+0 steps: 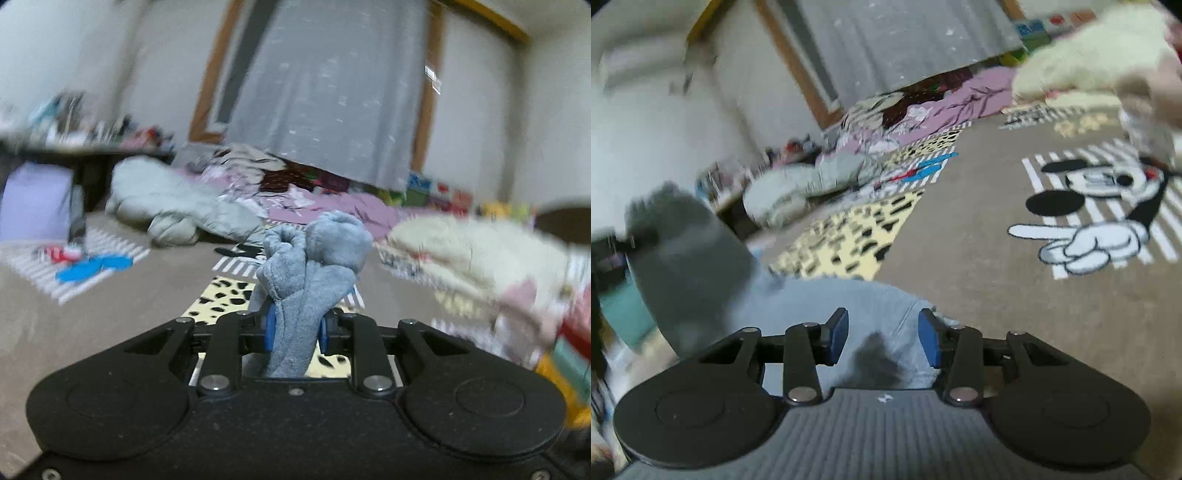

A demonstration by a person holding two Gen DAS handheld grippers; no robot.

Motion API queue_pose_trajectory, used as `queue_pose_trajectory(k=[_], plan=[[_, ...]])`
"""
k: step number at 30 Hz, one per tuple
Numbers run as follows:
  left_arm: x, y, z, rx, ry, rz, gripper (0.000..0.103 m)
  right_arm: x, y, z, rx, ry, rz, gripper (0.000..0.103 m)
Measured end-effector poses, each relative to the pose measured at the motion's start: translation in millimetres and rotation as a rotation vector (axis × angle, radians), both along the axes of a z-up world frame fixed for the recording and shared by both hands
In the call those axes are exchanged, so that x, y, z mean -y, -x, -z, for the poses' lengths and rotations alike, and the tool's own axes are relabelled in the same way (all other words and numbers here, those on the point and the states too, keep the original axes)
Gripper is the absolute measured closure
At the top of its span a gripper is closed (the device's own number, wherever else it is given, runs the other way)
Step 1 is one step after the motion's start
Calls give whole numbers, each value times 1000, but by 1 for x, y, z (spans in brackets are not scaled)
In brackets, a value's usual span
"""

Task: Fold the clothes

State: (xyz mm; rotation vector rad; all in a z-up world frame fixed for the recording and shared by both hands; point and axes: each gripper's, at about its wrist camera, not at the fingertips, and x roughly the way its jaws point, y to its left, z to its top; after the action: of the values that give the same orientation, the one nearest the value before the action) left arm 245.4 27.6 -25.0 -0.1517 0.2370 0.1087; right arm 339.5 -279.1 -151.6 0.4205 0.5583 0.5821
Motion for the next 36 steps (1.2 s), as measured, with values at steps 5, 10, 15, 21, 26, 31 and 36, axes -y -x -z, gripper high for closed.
queue_pose_trajectory(k=[5, 10, 15, 21, 26, 31, 36], plan=[[92, 4, 24, -2, -320, 55, 83, 33, -5, 1, -46, -194, 61, 59], [159, 10, 65, 10, -654, 140, 84, 59, -11, -3, -50, -264, 96, 59], [199, 18, 106, 3, -904, 202, 84, 66, -13, -2, -49, -289, 110, 59], [213, 21, 141, -74, -1008, 359, 74, 77, -14, -3, -36, -295, 126, 59], [196, 36, 127, -90, -979, 442, 49, 80, -15, -4, -25, -285, 131, 59], [144, 50, 73, -93, -718, 490, 44, 72, -8, -18, 56, -221, 107, 59], [66, 25, 34, -121, -414, 262, 59, 36, 12, -43, 225, -107, -12, 59]])
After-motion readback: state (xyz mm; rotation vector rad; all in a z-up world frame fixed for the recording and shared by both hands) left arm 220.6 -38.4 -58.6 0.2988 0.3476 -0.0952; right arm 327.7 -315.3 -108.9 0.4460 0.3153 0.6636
